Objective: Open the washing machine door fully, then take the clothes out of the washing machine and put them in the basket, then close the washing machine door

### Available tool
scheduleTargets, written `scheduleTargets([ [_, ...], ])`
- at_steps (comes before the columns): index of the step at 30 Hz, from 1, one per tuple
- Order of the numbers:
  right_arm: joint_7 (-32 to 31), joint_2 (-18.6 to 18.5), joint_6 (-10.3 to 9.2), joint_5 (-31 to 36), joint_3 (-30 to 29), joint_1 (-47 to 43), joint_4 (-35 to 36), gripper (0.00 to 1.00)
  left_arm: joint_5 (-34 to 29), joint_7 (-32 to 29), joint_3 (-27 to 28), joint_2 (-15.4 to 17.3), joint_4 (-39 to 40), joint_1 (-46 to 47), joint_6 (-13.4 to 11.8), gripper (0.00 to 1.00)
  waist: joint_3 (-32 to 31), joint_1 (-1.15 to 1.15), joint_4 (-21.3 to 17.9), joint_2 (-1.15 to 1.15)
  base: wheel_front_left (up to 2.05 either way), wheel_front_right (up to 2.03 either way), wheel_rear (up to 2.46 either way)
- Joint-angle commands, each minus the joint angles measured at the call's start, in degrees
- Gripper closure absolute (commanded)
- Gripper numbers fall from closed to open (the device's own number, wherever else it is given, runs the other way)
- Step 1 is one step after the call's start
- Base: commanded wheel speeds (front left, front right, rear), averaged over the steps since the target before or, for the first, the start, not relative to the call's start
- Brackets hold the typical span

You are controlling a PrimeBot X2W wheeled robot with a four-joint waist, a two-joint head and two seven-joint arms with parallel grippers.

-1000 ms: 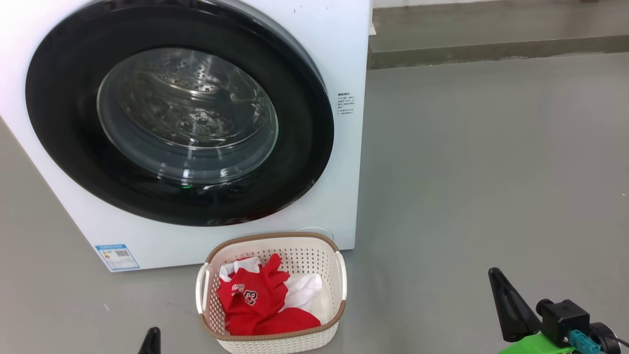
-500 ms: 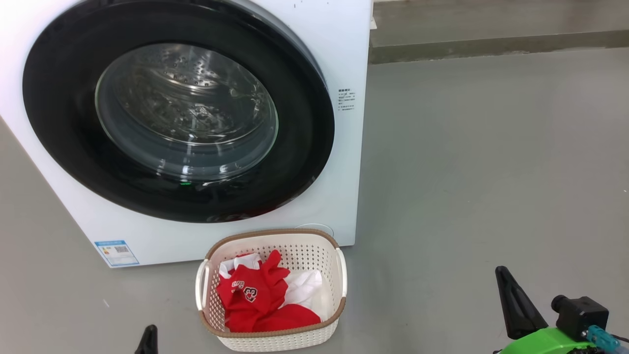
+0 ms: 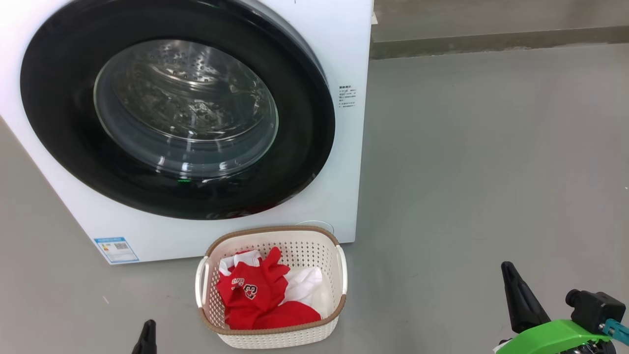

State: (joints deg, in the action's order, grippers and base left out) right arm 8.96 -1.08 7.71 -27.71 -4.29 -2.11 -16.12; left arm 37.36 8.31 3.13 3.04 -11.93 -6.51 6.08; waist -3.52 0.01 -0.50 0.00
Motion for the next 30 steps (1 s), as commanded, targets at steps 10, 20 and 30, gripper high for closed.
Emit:
scheduleTargets([
  [10,-2.0,-0.85,-0.08,-8.44,-0.3,3.37,1.71,1.0,7.04,-1.94,1.2,0.41,0.7,3.58,0.48,1.0,0.44,-0.01,0.06,0.0,0.0,0.0,0.0],
  [20,-3.72,-0.97,-0.1,-15.61,-0.55,4.0,1.76,1.0,13.15,-3.59,1.49,0.34,0.34,4.75,0.6,1.0,0.85,-0.01,0.12,0.0,0.0,0.0,0.0],
  [30,-5.44,-1.09,-0.12,-22.78,-0.8,4.63,1.81,1.0,19.26,-5.24,1.78,0.26,-0.03,5.92,0.72,1.0,1.27,-0.01,0.17,0.0,0.0,0.0,0.0],
])
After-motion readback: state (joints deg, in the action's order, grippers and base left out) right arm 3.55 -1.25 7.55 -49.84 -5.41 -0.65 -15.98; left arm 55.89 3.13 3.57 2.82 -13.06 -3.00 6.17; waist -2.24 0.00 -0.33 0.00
